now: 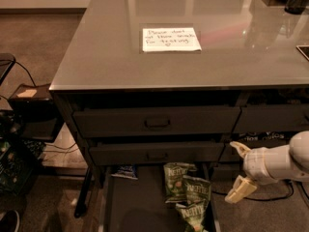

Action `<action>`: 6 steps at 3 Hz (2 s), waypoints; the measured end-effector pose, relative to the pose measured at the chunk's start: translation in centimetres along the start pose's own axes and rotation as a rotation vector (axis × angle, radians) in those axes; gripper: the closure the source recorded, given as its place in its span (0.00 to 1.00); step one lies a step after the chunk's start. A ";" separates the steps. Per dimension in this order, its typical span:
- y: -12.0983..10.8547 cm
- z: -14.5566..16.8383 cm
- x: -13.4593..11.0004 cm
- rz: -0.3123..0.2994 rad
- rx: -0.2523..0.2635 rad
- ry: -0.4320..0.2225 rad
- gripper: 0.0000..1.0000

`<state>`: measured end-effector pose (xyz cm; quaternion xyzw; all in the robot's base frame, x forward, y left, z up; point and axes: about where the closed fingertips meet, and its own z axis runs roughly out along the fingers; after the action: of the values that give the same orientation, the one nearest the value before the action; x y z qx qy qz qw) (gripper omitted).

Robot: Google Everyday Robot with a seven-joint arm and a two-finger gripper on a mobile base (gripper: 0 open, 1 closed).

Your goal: Pick green rice chip bag from bottom drawer and place on counter

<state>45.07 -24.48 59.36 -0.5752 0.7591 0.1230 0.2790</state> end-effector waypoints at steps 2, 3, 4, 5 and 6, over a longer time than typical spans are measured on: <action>0.7 5.0 2.3 -0.027 -0.088 -0.019 0.00; 0.9 5.8 3.5 -0.031 -0.104 -0.015 0.00; 1.7 8.8 8.3 -0.058 -0.118 0.029 0.00; 2.9 12.7 12.2 -0.079 -0.150 0.050 0.00; 4.0 16.0 14.9 -0.071 -0.189 0.047 0.00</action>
Offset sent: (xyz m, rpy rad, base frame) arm 0.0039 0.0059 -0.0408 0.0148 0.0348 0.0624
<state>43.15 -27.09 37.37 -0.6282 0.7295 0.1704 0.2101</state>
